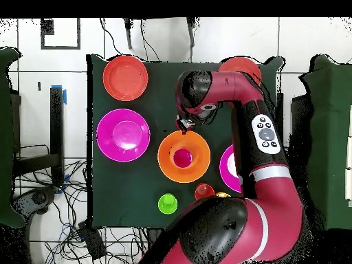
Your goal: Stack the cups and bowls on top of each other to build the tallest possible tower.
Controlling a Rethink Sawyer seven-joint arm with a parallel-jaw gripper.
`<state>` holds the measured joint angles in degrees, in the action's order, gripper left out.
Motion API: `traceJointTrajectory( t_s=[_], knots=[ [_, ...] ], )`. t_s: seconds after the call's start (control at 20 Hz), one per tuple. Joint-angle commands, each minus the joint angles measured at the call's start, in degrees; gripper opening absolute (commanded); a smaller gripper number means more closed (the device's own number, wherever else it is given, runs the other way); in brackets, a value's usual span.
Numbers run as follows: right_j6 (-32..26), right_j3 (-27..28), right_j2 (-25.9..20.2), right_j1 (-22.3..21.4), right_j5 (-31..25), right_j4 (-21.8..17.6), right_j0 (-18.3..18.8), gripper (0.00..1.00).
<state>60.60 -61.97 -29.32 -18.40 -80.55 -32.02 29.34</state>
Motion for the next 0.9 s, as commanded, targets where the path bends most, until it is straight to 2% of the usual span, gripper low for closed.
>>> traceJointTrajectory(
  t_s=[0.05,0.9],
  knots=[
    [-19.7,-1.1,-3.1,2.8,4.7,-5.4,0.4,1.0],
    [-19.4,-0.8,-3.4,4.3,6.5,-7.2,0.7,1.0]
  ],
)
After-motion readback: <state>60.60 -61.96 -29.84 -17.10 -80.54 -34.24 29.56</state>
